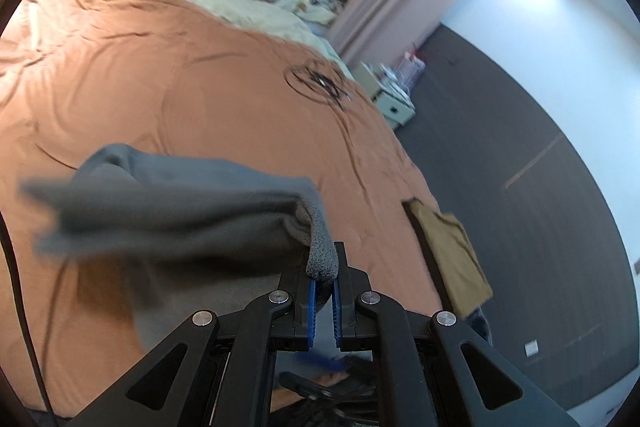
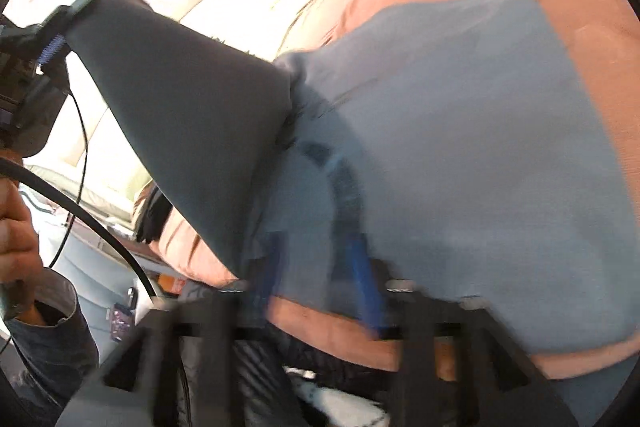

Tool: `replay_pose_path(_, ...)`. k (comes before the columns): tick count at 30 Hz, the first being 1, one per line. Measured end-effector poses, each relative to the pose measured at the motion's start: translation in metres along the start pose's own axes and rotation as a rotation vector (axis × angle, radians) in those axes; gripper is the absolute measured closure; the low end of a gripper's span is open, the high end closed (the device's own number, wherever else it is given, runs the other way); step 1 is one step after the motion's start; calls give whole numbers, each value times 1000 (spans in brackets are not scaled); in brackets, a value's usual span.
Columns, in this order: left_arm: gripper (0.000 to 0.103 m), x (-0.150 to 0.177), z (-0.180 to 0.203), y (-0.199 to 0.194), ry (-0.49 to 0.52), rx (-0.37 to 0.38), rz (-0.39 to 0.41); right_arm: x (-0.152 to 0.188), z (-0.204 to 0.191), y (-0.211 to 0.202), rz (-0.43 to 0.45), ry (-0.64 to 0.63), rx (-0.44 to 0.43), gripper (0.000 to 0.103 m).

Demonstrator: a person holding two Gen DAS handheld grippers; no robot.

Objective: Fold small clothes
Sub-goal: 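Lift the grey shirt with both grippers and fold it over toward the other gripper, then open both grippers and release the folded grey shirt onto the bed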

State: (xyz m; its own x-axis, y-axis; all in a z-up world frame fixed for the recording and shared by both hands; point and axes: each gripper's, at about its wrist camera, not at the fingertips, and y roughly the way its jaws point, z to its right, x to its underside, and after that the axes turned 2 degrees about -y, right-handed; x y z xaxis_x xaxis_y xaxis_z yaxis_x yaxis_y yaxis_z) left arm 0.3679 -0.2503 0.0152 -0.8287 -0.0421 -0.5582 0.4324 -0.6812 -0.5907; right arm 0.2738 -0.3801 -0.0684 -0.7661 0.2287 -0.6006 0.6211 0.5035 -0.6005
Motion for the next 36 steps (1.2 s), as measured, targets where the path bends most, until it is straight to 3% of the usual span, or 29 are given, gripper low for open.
replay_pose_path(8,96,37,21,63,37,36,-140,15,30,-54,39,12,73,34)
replay_pose_path(11,77,51,25,85,33,69,-238,21,33,-62,27,11,106,34)
replay_pose_path(12,65,54,25,86,30,82,-253,20,35,-65,23,11,117,34)
replay_pose_path(13,53,57,24,85,31,96,-258,19,32,-66,19,11,127,34)
replay_pose_path(15,42,59,18,75,42,78,-228,17,27,-70,14,8,151,34)
replay_pose_path(23,41,63,-48,35,-42,-74,-167,-3,-4,-60,-41,-152,273,34)
replay_pose_path(32,41,86,-116,19,-162,-153,-174,-27,-63,-9,-175,-429,457,34)
replay_pose_path(36,41,95,-133,20,-193,-166,-185,-37,-75,21,-243,-488,517,56)
